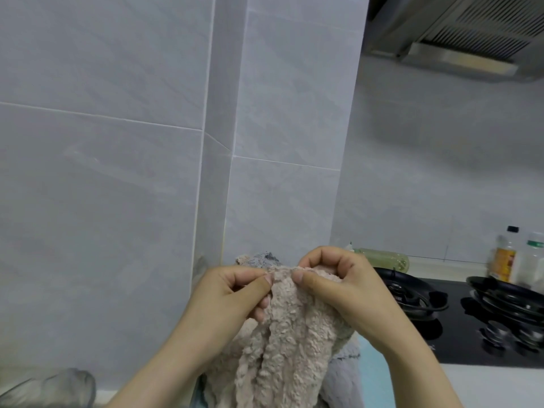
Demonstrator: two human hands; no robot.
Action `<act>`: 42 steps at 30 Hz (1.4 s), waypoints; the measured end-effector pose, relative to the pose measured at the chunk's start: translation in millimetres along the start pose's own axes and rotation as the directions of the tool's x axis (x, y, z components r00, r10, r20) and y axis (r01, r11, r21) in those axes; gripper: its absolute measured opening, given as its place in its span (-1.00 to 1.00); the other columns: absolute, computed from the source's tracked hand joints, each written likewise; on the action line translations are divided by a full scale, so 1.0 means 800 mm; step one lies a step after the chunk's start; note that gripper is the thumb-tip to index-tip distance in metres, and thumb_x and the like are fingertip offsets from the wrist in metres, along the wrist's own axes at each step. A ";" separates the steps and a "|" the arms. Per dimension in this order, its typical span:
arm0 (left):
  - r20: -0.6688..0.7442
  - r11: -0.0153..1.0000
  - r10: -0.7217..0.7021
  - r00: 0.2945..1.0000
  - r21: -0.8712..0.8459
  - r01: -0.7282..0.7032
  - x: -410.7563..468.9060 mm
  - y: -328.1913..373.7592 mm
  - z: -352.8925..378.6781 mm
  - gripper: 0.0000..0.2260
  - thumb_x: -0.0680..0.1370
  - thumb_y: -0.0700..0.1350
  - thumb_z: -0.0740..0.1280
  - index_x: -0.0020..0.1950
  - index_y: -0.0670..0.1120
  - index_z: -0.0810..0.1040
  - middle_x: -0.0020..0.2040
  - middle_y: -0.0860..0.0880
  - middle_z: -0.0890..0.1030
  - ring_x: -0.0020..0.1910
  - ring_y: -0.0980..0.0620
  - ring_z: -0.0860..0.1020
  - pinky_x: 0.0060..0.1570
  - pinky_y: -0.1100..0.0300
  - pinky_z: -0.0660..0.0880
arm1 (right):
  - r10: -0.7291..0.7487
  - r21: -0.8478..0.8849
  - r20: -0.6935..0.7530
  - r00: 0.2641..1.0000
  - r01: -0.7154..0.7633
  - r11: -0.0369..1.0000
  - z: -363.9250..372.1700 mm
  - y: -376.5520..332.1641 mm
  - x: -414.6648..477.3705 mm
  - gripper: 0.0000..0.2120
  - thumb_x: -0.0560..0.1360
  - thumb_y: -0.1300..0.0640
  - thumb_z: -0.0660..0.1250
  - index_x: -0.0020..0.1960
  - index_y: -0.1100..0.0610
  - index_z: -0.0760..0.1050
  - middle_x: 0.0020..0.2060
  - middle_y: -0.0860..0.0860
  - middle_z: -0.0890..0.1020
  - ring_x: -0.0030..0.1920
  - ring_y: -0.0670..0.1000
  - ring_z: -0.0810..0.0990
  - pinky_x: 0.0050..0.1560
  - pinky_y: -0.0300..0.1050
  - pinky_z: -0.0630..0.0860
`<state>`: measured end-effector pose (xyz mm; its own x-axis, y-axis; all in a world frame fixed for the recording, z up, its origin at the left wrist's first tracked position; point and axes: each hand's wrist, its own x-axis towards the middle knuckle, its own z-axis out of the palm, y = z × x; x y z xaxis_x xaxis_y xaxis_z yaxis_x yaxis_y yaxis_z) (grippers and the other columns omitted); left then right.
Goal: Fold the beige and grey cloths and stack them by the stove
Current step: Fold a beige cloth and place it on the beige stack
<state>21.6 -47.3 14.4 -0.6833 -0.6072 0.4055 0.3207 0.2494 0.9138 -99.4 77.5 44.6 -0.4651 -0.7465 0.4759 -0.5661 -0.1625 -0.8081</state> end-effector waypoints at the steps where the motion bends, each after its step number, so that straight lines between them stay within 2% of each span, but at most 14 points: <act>1: -0.001 0.999 -0.016 1.000 -0.039 0.016 0.000 0.000 0.001 -0.77 0.53 -0.27 0.32 -0.32 -0.22 0.63 -0.46 -0.09 0.53 -0.53 0.09 0.46 -0.46 0.33 0.46 | 0.005 0.005 -0.001 1.000 -0.005 1.000 0.000 0.000 0.000 -0.91 0.43 0.15 0.48 -0.22 0.10 0.60 -0.37 -0.04 0.61 -0.34 -0.09 0.54 -0.27 -0.26 0.45; 6: 0.019 0.996 -0.038 0.999 -0.083 0.040 0.000 -0.001 0.001 -0.87 0.50 -0.30 0.34 -0.17 -0.33 0.66 -0.37 -0.19 0.62 -0.43 0.04 0.58 -0.30 0.27 0.60 | 0.020 0.002 -0.012 1.000 -0.020 1.000 0.001 0.001 0.000 -0.91 0.43 0.14 0.48 -0.21 0.11 0.60 -0.37 0.01 0.59 -0.34 -0.06 0.52 -0.27 -0.19 0.44; 10: 0.023 1.000 0.001 1.000 -0.022 -0.001 0.000 0.002 -0.002 -0.89 0.47 -0.30 0.38 -0.20 -0.24 0.70 -0.32 -0.20 0.66 -0.37 0.02 0.59 -0.26 0.24 0.60 | 0.044 0.007 -0.015 0.999 -0.044 0.999 0.001 0.002 0.001 -0.91 0.44 0.15 0.47 -0.20 0.13 0.60 -0.37 0.01 0.60 -0.35 -0.07 0.53 -0.30 -0.24 0.45; 15: 0.091 0.998 0.061 0.994 0.009 -0.062 -0.005 0.009 -0.001 -0.87 0.46 -0.28 0.38 -0.21 -0.17 0.72 -0.19 -0.24 0.69 -0.20 -0.06 0.64 -0.07 0.04 0.59 | 0.079 0.007 0.005 0.997 -0.079 0.997 0.004 0.004 0.003 -0.91 0.44 0.13 0.48 -0.22 0.09 0.60 -0.37 0.02 0.61 -0.36 -0.05 0.54 -0.30 -0.19 0.45; 19: 0.099 0.997 0.068 0.993 0.030 -0.072 -0.004 0.006 -0.003 -0.83 0.50 -0.32 0.34 -0.19 -0.19 0.72 -0.17 -0.26 0.68 -0.18 -0.07 0.64 -0.09 0.07 0.59 | 0.082 0.013 0.004 0.997 -0.082 0.997 0.005 0.003 0.003 -0.92 0.45 0.17 0.45 -0.21 0.13 0.60 -0.38 0.03 0.60 -0.37 -0.05 0.53 -0.34 -0.23 0.45; 22: 0.085 0.998 0.051 0.995 0.016 -0.053 0.000 0.002 -0.007 -0.83 0.51 -0.32 0.33 -0.18 -0.22 0.71 -0.16 -0.27 0.68 -0.17 -0.11 0.64 -0.09 0.10 0.62 | 0.068 0.001 0.006 0.998 -0.068 0.998 0.006 0.003 0.002 -0.91 0.44 0.15 0.46 -0.21 0.12 0.60 -0.36 0.06 0.61 -0.34 -0.02 0.53 -0.30 -0.18 0.45; 24: 0.094 0.998 0.059 0.994 0.023 -0.062 0.002 0.000 -0.008 -0.88 0.50 -0.26 0.38 -0.18 -0.21 0.71 -0.16 -0.28 0.67 -0.20 -0.07 0.62 -0.09 0.09 0.61 | 0.064 -0.008 0.009 0.998 -0.064 0.998 0.007 0.005 0.003 -0.91 0.44 0.14 0.47 -0.20 0.12 0.60 -0.35 0.07 0.61 -0.33 0.00 0.53 -0.27 -0.13 0.45; 27: 0.079 0.998 0.065 0.995 -0.009 -0.064 0.004 -0.001 -0.008 -0.85 0.48 -0.21 0.42 -0.27 -0.19 0.70 -0.32 -0.13 0.66 -0.32 0.08 0.57 -0.25 0.26 0.57 | 0.063 -0.014 0.001 0.998 -0.063 0.998 0.008 0.006 0.003 -0.91 0.44 0.12 0.47 -0.20 0.12 0.60 -0.36 0.07 0.60 -0.34 0.01 0.52 -0.26 -0.11 0.44; 30: 0.100 0.996 0.081 0.992 -0.037 -0.078 0.003 0.001 -0.007 -0.78 0.39 -0.05 0.40 -0.24 -0.21 0.70 -0.26 -0.17 0.69 -0.30 0.03 0.62 -0.26 0.25 0.56 | 0.059 -0.005 -0.002 0.998 -0.059 0.998 0.008 0.007 0.003 -0.90 0.44 0.12 0.47 -0.19 0.12 0.60 -0.35 0.09 0.60 -0.33 0.01 0.51 -0.27 -0.11 0.44; 33: 0.068 0.994 0.109 0.992 -0.015 -0.109 0.003 -0.001 -0.007 -0.79 0.31 -0.04 0.42 -0.23 -0.17 0.71 -0.27 -0.16 0.69 -0.32 0.05 0.61 -0.29 0.28 0.54 | 0.049 -0.005 0.004 0.999 -0.049 0.999 0.008 0.007 0.003 -0.90 0.43 0.10 0.48 -0.17 0.12 0.60 -0.31 0.14 0.64 -0.32 0.01 0.54 -0.24 -0.09 0.47; 35: 0.036 0.993 0.117 0.992 0.017 -0.118 0.004 -0.003 -0.009 -0.84 0.36 -0.08 0.43 -0.24 -0.16 0.70 -0.28 -0.17 0.68 -0.33 0.02 0.59 -0.31 0.25 0.53 | 0.045 -0.008 -0.002 0.999 -0.045 0.999 0.007 0.006 0.003 -0.89 0.42 0.08 0.50 -0.18 0.09 0.61 -0.28 0.14 0.67 -0.30 0.00 0.59 -0.20 -0.09 0.51; 37: -0.012 0.991 0.130 0.991 0.036 -0.130 0.007 -0.005 -0.012 -0.89 0.44 -0.16 0.41 -0.24 -0.17 0.69 -0.26 -0.20 0.68 -0.30 -0.06 0.61 -0.27 0.13 0.56 | 0.040 -0.034 -0.020 0.999 -0.041 0.999 0.004 0.007 0.003 -0.86 0.38 0.02 0.52 -0.20 0.07 0.62 -0.29 0.08 0.69 -0.29 -0.05 0.62 -0.18 -0.10 0.53; 40: -0.110 0.983 0.170 0.979 0.083 -0.162 0.011 -0.006 -0.019 -0.88 0.47 -0.17 0.40 -0.23 -0.17 0.68 -0.25 -0.19 0.68 -0.27 -0.06 0.61 -0.11 -0.05 0.56 | 0.015 -0.110 -0.056 0.998 -0.021 0.994 -0.005 0.008 -0.001 -0.76 0.36 -0.08 0.51 -0.24 0.09 0.62 -0.41 0.00 0.63 -0.40 -0.14 0.51 -0.31 -0.24 0.40; 42: -0.151 0.974 0.209 0.966 0.117 -0.193 0.013 -0.003 -0.022 -0.88 0.49 -0.16 0.39 -0.22 -0.16 0.68 -0.24 -0.19 0.67 -0.26 -0.03 0.58 -0.06 -0.09 0.55 | -0.045 -0.216 -0.100 0.994 0.023 0.976 -0.015 0.011 -0.003 -0.70 0.37 -0.15 0.47 -0.29 0.09 0.60 -0.44 0.10 0.59 -0.42 -0.10 0.44 -0.33 -0.21 0.34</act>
<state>25.4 -67.4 15.5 -0.4944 -0.6480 0.5793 0.3677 0.4480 0.8149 -111.7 85.6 40.7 -0.5046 -0.6703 0.5442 -0.7102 -0.0361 -0.7031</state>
